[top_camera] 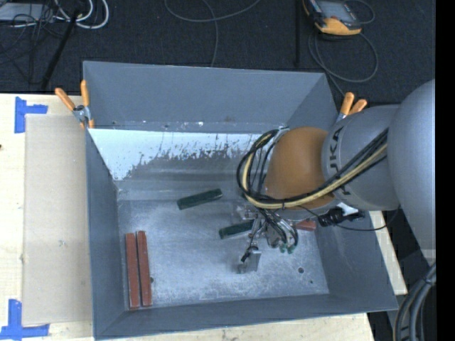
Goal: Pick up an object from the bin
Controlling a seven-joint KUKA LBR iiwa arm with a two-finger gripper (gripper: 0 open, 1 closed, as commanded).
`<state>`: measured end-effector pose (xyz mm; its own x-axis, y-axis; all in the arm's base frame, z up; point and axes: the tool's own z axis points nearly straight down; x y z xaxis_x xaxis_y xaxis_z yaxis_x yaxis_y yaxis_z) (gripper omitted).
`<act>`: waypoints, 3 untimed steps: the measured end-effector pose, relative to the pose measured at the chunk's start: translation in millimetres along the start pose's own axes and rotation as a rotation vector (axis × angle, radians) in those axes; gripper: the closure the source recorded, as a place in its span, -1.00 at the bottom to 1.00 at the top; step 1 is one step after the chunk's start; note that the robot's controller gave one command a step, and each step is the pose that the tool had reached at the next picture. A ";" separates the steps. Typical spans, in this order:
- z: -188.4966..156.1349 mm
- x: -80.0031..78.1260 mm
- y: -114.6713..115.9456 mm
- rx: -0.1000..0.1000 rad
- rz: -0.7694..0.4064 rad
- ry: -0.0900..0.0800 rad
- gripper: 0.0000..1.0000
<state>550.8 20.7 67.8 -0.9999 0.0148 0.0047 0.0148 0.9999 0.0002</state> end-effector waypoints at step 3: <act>-79.9 -1.8 0.1 0.000 -0.002 -0.012 1.00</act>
Offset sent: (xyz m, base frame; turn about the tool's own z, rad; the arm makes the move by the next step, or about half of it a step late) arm 0.0000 0.0000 0.0000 0.0000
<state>553.0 20.7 147.7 -0.9999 0.0130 -0.0071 0.0130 0.9999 0.0007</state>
